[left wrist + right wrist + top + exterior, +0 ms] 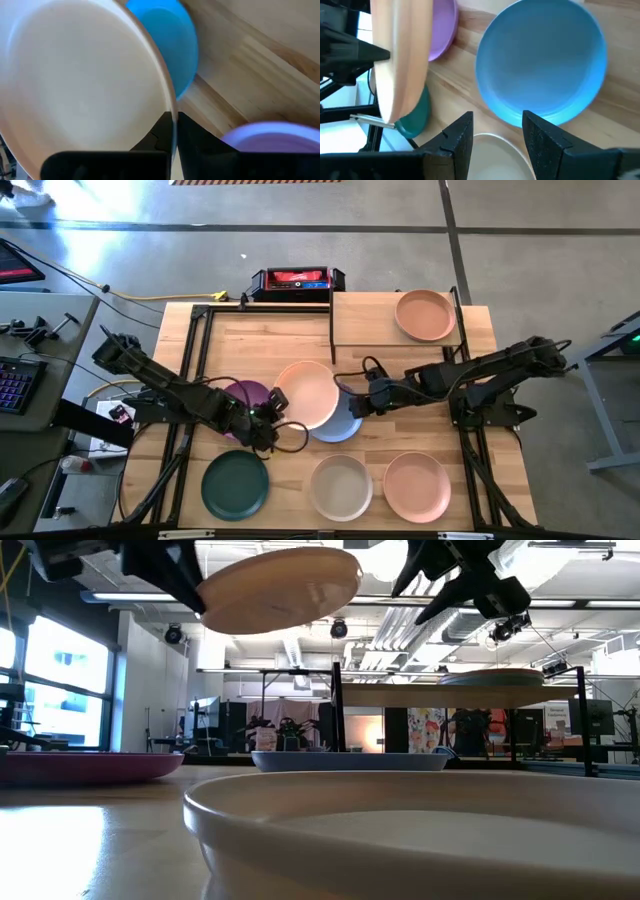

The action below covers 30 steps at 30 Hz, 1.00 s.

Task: Place and stack plates onto a shelf
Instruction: Stack the light orange plate on top of the dark orange stacked plates on the shelf

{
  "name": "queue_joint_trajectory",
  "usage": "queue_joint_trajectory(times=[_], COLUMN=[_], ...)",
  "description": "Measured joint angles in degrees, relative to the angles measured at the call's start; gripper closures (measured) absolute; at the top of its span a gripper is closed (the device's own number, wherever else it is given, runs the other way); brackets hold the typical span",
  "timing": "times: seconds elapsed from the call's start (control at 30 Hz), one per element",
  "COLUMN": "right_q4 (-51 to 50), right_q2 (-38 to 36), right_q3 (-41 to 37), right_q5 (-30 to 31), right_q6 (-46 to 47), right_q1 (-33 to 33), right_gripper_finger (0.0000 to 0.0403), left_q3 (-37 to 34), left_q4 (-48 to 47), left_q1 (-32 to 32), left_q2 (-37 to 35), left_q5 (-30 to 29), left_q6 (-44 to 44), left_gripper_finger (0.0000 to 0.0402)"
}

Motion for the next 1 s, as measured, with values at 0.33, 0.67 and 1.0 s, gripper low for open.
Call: queue_joint_trajectory(times=[0.33, 0.67, 1.0], right_q4=[3.74, 0.44, -3.84], right_q2=[0.07, 0.02, 1.68], right_q3=[4.2, 14.19, 16.2], right_q5=[5.65, 13.65, 14.14], right_q6=[-5.1, -21.85, -29.65], right_q1=[1.58, -6.12, -12.18], right_gripper_finger=[0.0254, 0.0254, 0.0254], left_q3=[0.0, 0.0, 0.0], left_q4=[-9.96, -15.24, -15.37], left_q1=[-2.6, 0.63, 4.33], left_q2=[0.0, 0.0, 0.0], left_q5=[-1.82, -8.29, -10.47], left_q6=[0.88, 10.81, 13.29], left_gripper_finger=[0.04, 0.04, 0.04])
